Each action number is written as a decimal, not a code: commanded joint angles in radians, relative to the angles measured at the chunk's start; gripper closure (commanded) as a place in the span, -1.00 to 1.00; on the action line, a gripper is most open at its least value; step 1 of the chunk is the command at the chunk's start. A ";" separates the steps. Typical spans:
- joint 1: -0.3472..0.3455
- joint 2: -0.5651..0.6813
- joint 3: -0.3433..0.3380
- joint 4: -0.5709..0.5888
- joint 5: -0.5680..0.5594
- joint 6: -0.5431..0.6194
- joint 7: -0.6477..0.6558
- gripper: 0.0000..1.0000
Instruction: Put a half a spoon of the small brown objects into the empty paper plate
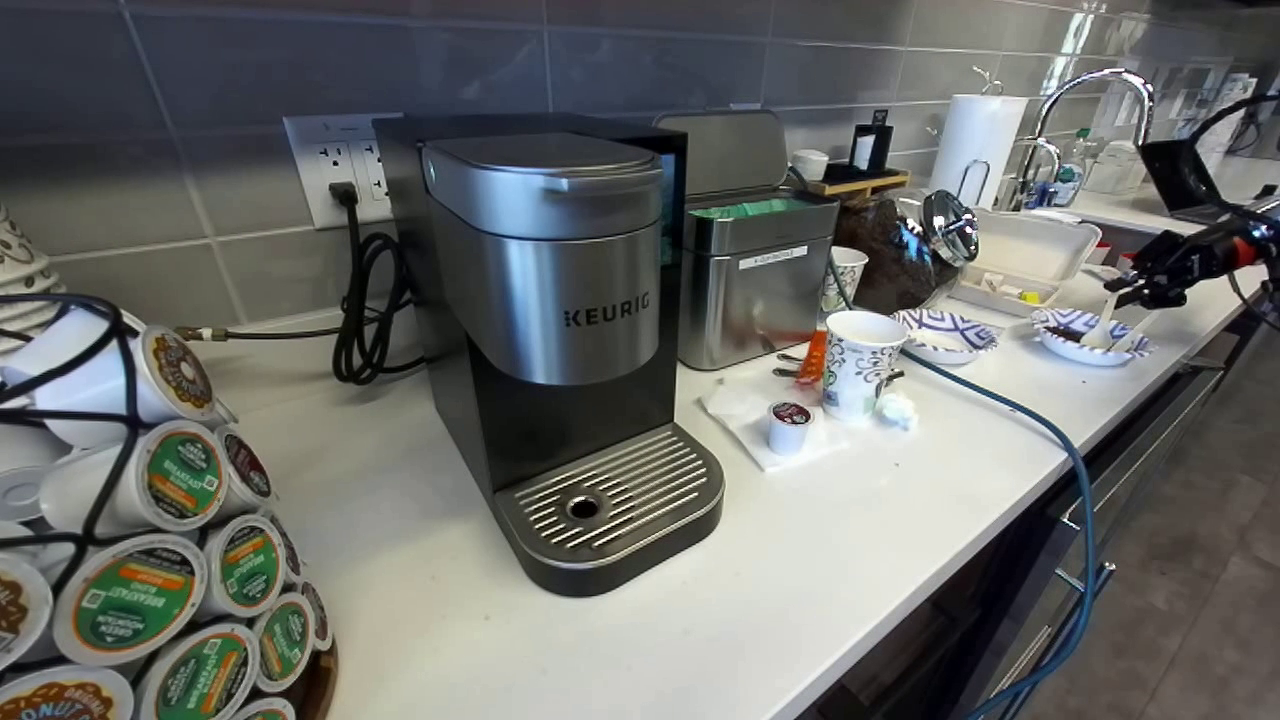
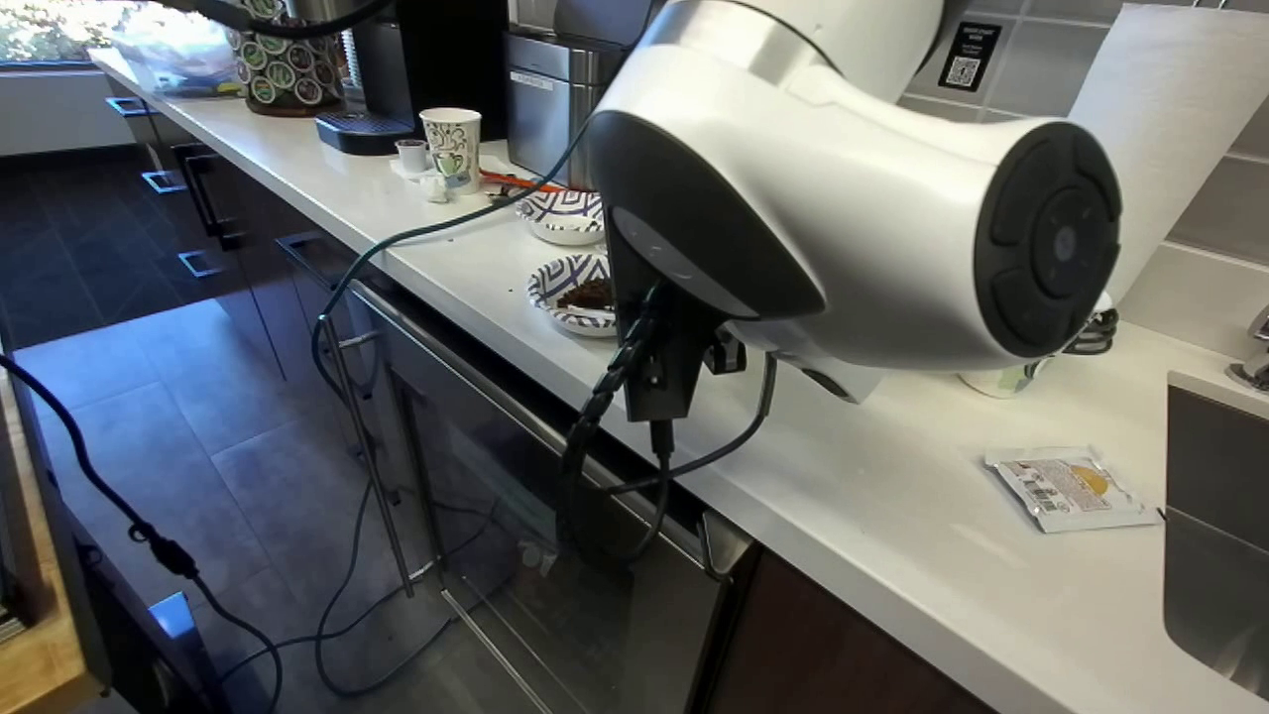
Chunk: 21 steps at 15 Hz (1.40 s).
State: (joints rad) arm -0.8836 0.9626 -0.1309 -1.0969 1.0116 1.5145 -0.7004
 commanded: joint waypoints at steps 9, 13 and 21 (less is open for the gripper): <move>0.011 -0.006 -0.005 -0.010 0.000 0.042 -0.013 0.98; 0.015 -0.008 -0.005 -0.017 0.002 0.066 -0.014 0.09; 0.027 -0.010 0.007 -0.022 0.025 0.121 0.003 -1.00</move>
State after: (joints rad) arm -0.8648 0.9624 -0.1281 -1.0987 1.0194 1.6035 -0.7042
